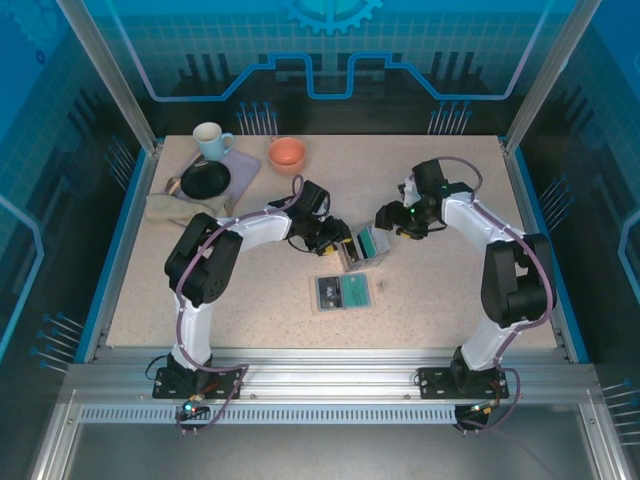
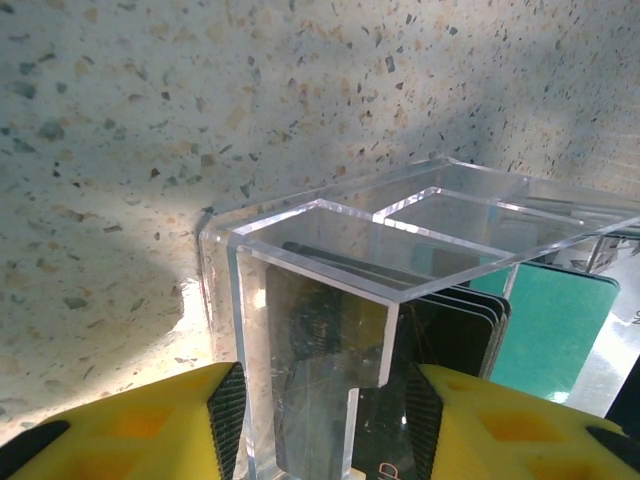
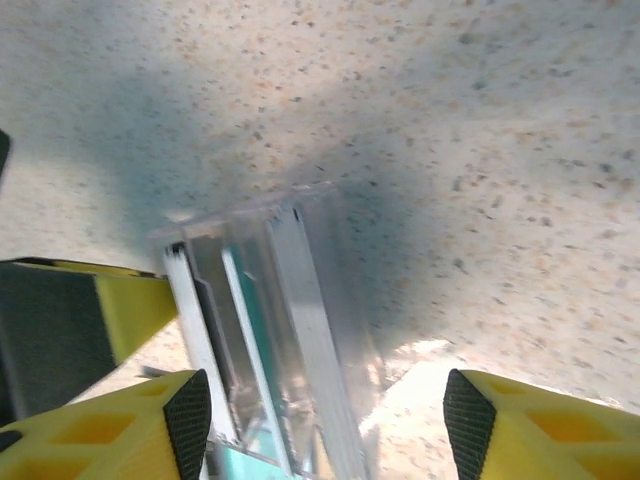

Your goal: Put the credit cards into the card holder

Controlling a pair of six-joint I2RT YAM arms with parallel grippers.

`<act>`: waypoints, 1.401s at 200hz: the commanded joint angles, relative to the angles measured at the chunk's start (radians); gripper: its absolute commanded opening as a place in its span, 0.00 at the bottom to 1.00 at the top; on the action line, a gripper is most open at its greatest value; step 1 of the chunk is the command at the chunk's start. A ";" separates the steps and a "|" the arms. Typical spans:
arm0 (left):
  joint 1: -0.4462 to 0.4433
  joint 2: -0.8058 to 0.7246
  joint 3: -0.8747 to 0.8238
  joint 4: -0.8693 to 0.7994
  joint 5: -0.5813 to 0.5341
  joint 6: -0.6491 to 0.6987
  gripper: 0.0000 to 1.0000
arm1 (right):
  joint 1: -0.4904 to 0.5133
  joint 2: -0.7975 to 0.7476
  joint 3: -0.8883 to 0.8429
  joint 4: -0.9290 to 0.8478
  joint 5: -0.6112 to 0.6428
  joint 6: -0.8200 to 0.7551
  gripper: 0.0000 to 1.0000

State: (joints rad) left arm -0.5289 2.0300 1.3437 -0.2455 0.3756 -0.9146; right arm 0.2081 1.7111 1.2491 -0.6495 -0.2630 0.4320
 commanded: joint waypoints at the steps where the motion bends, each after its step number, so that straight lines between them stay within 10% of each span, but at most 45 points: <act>1: 0.003 0.008 -0.009 -0.022 0.015 0.005 0.44 | 0.067 -0.038 0.047 -0.109 0.195 -0.104 0.63; 51: 0.004 0.041 -0.008 -0.040 0.006 0.007 0.33 | 0.184 0.028 0.128 -0.190 0.460 -0.182 0.55; 280: 0.003 0.041 -0.022 -0.071 -0.018 0.030 0.29 | 0.242 0.143 0.210 -0.227 0.590 -0.220 0.52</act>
State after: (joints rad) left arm -0.5289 2.0422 1.3437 -0.2317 0.3870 -0.9066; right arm 0.4454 1.8778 1.4311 -0.8295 0.2745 0.2272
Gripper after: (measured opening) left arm 0.296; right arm 0.521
